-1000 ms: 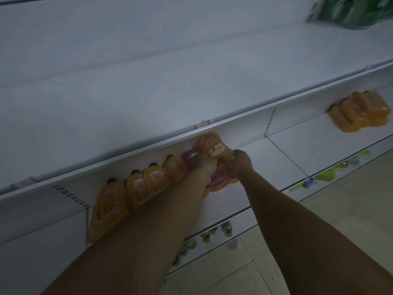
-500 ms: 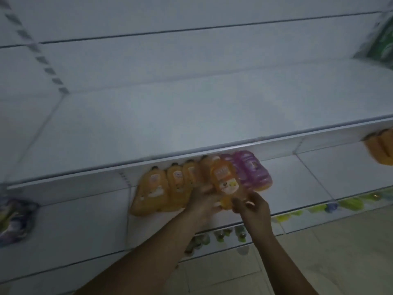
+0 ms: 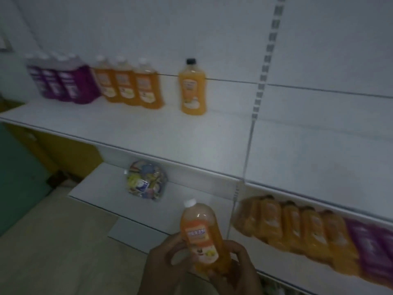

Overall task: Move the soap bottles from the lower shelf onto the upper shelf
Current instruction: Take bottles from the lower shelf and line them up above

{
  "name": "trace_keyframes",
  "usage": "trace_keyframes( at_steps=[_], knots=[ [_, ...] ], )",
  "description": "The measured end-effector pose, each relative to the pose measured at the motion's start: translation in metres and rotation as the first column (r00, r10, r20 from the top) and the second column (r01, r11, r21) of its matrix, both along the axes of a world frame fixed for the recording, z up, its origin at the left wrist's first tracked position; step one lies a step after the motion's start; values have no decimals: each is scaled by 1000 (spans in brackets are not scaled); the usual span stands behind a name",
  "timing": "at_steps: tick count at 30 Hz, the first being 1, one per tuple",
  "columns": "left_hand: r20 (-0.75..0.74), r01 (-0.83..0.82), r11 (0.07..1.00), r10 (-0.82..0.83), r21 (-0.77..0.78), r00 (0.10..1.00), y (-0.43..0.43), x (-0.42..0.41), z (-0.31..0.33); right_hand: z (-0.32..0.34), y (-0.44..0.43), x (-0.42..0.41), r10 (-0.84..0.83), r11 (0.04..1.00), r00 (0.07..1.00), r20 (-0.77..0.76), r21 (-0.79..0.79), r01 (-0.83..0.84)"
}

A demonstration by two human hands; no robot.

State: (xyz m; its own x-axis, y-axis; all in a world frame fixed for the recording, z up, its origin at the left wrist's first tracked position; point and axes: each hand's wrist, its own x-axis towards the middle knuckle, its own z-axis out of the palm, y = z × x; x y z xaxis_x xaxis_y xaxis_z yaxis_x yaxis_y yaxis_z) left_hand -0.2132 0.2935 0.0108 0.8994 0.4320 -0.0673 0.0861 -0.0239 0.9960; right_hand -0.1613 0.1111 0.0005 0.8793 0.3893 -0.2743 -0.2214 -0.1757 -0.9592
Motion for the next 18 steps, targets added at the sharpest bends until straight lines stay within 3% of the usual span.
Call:
trace_keyframes(
  at_steps=[2,5,11,15,18],
  knots=[
    [47,-107,993,105,40,993,41,-11,14,20,44,1,91,995,995,32,31,-92],
    [156,-208,973,190,103,969,94,-19,52,57,105,4,106,994,960,260,7,-111],
    [353,-247,922,133,298,926,194,-4,145,137,217,40,197,980,765,613,-97,-175],
    [416,-279,863,89,421,905,276,32,181,175,297,85,260,962,646,718,-249,-111],
    [421,-302,806,73,510,904,337,72,190,191,363,124,297,949,650,699,-291,-122]
  ],
)
